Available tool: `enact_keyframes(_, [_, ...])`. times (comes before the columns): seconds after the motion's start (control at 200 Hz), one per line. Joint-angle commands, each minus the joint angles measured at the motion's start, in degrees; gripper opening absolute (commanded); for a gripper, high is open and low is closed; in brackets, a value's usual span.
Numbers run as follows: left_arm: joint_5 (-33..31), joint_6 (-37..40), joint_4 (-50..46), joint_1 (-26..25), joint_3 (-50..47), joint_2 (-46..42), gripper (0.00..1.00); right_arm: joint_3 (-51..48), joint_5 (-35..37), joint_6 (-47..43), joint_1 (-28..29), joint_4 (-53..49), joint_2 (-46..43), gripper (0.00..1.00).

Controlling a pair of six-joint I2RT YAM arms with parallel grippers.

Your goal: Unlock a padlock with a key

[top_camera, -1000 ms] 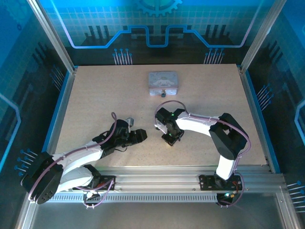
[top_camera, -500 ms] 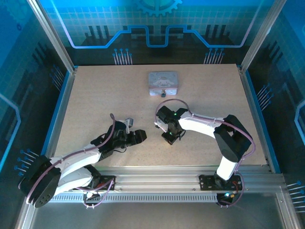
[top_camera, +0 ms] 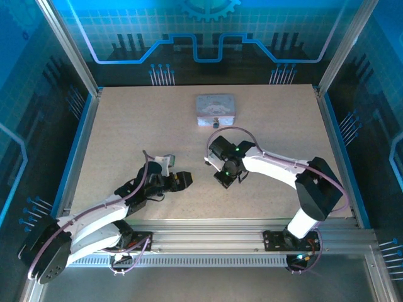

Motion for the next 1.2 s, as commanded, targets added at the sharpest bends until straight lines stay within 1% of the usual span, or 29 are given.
enact_keyframes(0.0, [-1.08, -6.6, -0.59, -0.1, 0.65, -0.56, 0.62, 1.08, -2.44, 2.52, -0.6, 1.2, -4.7, 0.0])
enact_keyframes(0.125, [-0.5, -12.76, 3.93, -0.1, 0.37, 0.01, 0.59, 0.45, -3.4, 5.98, -0.83, 4.67, -9.91, 0.0])
enact_keyframes(0.28, [0.47, -16.48, 5.42, -0.14, 3.47, 0.67, 0.58, 0.1, -5.27, 9.95, -1.73, 7.15, -15.12, 0.0])
enact_keyframes(0.415, [1.2, -20.98, 11.78, -0.26, 4.98, 1.83, 0.55, -0.59, -7.65, 12.91, -2.28, 9.1, -18.38, 0.0])
enact_keyframes(0.515, [1.37, -22.88, 15.42, -0.37, 6.63, 2.97, 0.53, -1.25, -8.52, 15.17, -2.42, 10.77, -20.3, 0.0])
enact_keyframes(0.75, [2.67, -23.22, 17.61, -1.72, 11.94, 6.71, 0.49, -1.84, -8.79, 17.39, -2.41, 12.19, -22.48, 0.0])
enact_keyframes(0.905, [2.87, -23.09, 19.76, -3.18, 12.95, 8.41, 0.46, -1.71, -8.83, 17.91, -2.49, 12.19, -22.54, 0.0])
enact_keyframes(1.05, [3.08, -21.08, 19.77, -4.6, 13.58, 9.63, 0.44, -1.47, -9.21, 18.43, -2.51, 12.37, -22.44, 0.0])
enact_keyframes(1.191, [3.08, -20.49, 22.14, -4.83, 12.75, 11.16, 0.41, -1.06, -9.62, 18.58, -2.5, 12.29, -22.5, 0.0])
